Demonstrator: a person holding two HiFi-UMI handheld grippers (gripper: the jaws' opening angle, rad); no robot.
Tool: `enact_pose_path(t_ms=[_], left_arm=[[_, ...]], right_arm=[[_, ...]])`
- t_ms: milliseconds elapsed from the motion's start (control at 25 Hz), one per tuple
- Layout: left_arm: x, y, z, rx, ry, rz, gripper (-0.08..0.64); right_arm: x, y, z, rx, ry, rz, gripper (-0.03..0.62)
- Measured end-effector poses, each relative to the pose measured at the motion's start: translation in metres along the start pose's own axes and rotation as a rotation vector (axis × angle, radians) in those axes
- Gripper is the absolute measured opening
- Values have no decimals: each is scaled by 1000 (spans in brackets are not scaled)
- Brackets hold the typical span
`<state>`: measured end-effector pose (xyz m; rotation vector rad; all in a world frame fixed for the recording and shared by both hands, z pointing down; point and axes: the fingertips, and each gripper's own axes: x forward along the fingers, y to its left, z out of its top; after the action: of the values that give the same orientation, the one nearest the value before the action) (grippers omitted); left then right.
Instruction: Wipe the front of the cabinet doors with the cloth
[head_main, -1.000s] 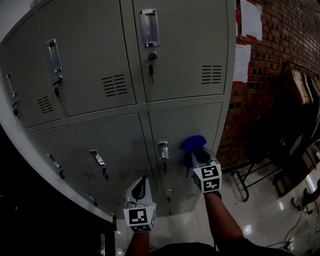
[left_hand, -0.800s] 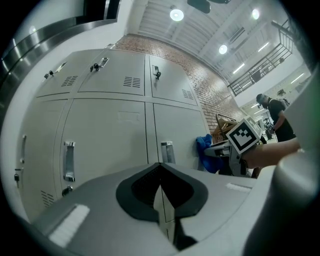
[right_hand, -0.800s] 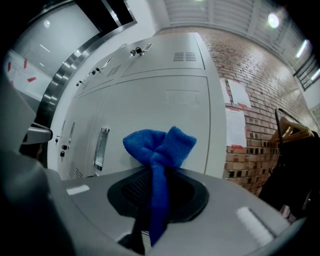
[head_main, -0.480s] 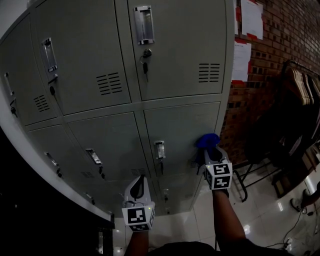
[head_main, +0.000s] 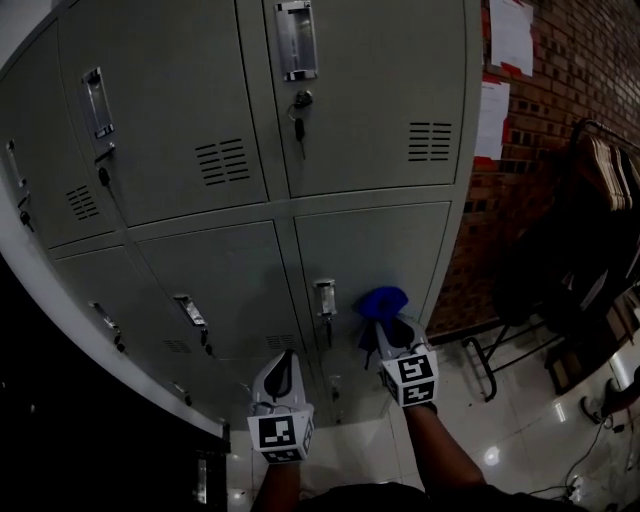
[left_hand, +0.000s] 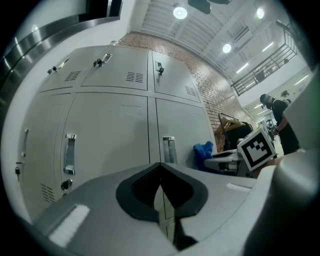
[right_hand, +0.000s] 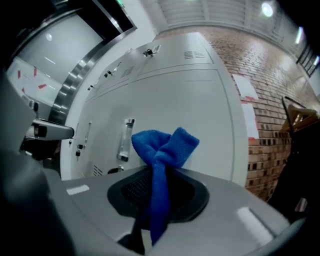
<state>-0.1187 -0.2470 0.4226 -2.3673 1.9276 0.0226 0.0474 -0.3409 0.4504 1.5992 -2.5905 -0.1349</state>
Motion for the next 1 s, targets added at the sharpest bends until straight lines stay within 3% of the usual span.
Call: enact_pose_path(t_ms=[280,400,640,1000], left_arm=[[-3,14,-4,-7,8,8,17],[-5,18,-3,-4,5,5,17],[-8,29,-1,0,1,10,17],[-3,38,1,-20,-5,40,17]], right_arm=[[20,66,-13,16,14,97,71],[33,74,-18,-6,60,89,71],[38,65,-22,-2,96,61,69],[19,3,-27,-7,105,-45,67]])
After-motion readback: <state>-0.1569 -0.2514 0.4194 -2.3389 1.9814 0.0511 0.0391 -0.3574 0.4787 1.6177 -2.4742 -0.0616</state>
